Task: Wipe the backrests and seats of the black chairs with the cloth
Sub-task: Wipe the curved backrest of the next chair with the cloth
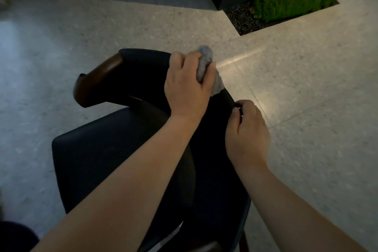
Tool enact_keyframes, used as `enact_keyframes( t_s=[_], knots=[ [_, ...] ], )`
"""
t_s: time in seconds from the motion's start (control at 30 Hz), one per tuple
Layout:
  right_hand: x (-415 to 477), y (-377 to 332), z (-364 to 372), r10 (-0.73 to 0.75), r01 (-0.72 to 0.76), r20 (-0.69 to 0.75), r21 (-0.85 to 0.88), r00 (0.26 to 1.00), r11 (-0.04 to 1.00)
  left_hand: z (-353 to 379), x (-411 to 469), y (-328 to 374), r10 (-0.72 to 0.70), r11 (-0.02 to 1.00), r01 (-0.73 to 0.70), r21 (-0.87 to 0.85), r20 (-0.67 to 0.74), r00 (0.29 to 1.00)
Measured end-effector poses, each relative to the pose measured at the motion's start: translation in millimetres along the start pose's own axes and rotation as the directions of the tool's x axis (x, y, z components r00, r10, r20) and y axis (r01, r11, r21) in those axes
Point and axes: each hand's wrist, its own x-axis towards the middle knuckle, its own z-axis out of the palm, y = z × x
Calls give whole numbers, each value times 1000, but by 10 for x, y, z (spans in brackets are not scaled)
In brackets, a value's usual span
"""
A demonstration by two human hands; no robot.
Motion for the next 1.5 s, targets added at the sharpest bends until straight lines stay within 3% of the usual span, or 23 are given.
enact_keyframes(
  t_s=[0.13,0.3,0.43,0.53,0.73,0.83,0.9,1.0,1.03,1.13,1.23,1.37,1.5],
  knots=[
    [2,-13,29,-53,52,-25,-33,998,998,95,136,-150,-6,992,2,123,35,999],
    [-1,-18,33,-57,54,-41,-51,998,997,99,-22,-310,-169,984,172,37,-59,984],
    [1,-10,27,-63,60,-38,-69,997,996,233,-311,-562,-349,936,339,-94,-134,927],
    [-2,-3,26,-69,66,-42,-64,997,996,340,-357,-658,-376,923,360,-134,-131,917],
    [-7,11,34,-80,77,-41,-61,996,995,394,-581,-969,-356,933,352,-71,-62,932],
    [-8,9,33,-81,78,-38,-67,996,995,418,-773,-1140,-395,918,396,-14,43,918],
    [-10,8,34,-76,73,-36,-71,996,995,391,-883,-1268,-467,884,461,76,148,872],
    [-10,-6,36,-80,76,-40,-81,996,994,277,-1031,-1426,-641,757,641,127,334,691],
    [-12,-10,35,-79,75,-48,-83,996,994,210,-1050,-1408,-645,749,654,103,341,684],
    [-6,-18,38,-73,69,-50,-82,996,994,4,-906,-1119,-542,829,559,-33,200,816],
    [-4,-13,38,-71,68,-42,-79,997,995,-132,-525,-739,-369,924,369,-94,17,929],
    [-4,-18,39,-65,62,-38,-83,997,995,-119,-49,-382,-197,973,173,-151,-163,967],
    [-6,-28,33,-75,70,-60,-85,995,994,98,117,-306,-51,998,55,28,-126,991]
  ],
)
